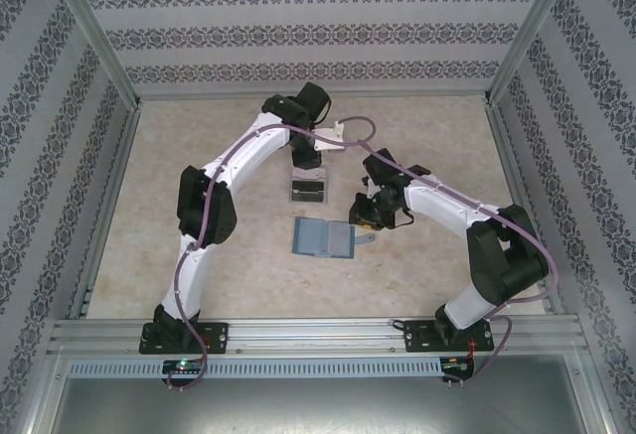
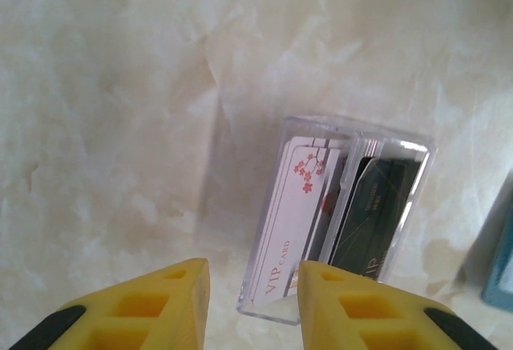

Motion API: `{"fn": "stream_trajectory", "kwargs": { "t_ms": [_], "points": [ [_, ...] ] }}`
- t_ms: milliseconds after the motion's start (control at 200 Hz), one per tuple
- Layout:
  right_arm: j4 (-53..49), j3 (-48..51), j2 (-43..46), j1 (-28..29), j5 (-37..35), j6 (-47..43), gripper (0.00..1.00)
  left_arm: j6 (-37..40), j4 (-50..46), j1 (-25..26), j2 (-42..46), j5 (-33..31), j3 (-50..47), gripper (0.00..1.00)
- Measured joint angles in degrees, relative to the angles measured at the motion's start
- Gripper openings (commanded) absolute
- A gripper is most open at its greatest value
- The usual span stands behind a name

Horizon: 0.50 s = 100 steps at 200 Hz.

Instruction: Take the credit cards out of the card holder

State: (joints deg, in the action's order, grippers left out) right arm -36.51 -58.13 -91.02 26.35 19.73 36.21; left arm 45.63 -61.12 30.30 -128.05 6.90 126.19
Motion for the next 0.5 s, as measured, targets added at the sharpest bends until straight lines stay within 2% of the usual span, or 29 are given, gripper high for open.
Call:
{"fn": "stream_trajectory", "kwargs": {
  "t_ms": [195, 290, 360, 500],
  "points": [
    [0.63, 0.52, 0.02, 0.0, -0.02, 0.44, 0.26, -16.04, 4.09, 0.0, 4.9, 0.35, -2.91, 0.29],
    [0.92, 0.55, 0.02, 0.0, -0.02, 0.68, 0.26, -23.65, 4.15, 0.0, 5.49, 0.52, -2.97, 0.3],
    [1.03, 0.55, 0.02, 0.0, -0.02, 0.83, 0.26, -28.96, 4.07, 0.0, 5.55, 1.99, -2.99, 0.3],
    [1.18, 0.55, 0.02, 0.0, -0.02, 0.92, 0.26, -39.36, 3.98, 0.0, 5.81, 5.79, -3.61, 0.22]
  ]
}}
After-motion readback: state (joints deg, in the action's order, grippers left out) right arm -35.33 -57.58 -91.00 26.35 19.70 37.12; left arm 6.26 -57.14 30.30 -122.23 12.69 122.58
